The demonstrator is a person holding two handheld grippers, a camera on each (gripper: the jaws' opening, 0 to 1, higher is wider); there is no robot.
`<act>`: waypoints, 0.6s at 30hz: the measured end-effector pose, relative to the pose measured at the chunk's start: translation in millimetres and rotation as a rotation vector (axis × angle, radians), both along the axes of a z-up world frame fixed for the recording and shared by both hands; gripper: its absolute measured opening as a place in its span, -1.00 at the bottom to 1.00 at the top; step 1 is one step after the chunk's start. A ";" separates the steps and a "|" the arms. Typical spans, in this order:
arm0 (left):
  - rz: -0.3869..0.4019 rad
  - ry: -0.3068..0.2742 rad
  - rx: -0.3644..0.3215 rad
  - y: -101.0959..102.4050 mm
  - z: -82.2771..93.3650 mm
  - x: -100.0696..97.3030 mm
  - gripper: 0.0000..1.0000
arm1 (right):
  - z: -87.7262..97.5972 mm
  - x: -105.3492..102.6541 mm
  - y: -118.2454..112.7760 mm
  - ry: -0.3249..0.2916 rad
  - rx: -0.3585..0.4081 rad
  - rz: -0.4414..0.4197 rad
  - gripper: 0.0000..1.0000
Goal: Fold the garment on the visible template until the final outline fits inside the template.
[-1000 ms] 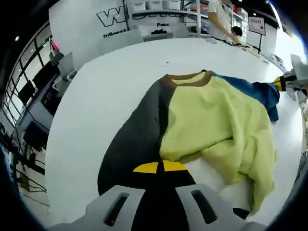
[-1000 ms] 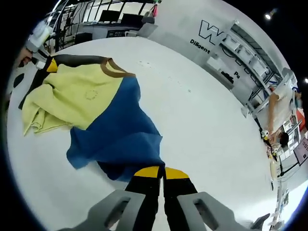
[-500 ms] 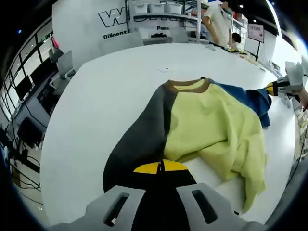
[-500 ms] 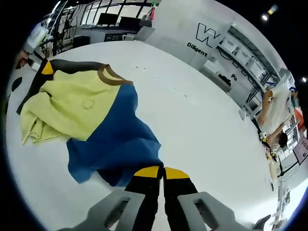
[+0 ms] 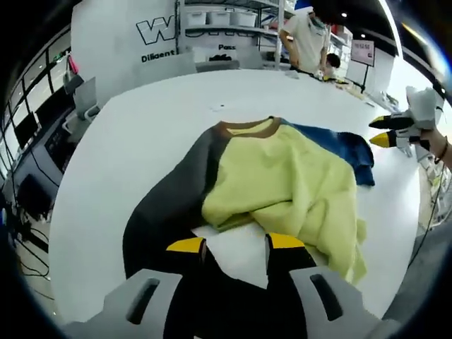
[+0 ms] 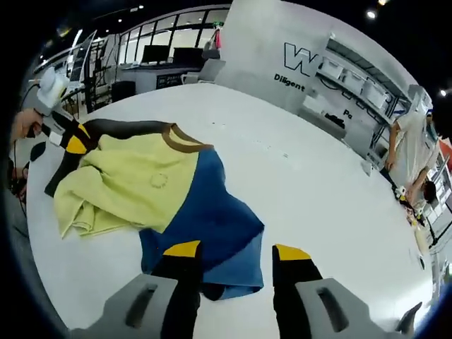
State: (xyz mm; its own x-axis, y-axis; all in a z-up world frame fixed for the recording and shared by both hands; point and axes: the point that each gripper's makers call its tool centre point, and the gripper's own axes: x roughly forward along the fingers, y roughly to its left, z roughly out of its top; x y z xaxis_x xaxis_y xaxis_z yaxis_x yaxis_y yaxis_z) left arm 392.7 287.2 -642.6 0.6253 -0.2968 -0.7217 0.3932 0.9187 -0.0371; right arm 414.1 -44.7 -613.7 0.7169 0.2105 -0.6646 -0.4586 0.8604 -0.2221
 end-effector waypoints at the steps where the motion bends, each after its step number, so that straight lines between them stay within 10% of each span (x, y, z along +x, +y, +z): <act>1: 0.006 0.006 -0.020 -2.2 -0.5 -2.0 -0.25 | 0.0 -2.8 5.5 0.004 0.007 0.011 -0.24; 18: 0.020 -0.025 -0.080 -11.8 12.0 -21.6 -0.16 | -2.9 -59.7 104.2 0.064 0.089 0.238 -0.04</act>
State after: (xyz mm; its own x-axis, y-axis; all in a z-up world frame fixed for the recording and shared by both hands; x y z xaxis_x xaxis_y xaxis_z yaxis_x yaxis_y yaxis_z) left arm 371.1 275.3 -630.6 0.6493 -0.3400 -0.6803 0.3766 0.9209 -0.1008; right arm 354.4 59.5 -616.6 0.5973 0.4282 -0.6781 -0.6614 0.7413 -0.1145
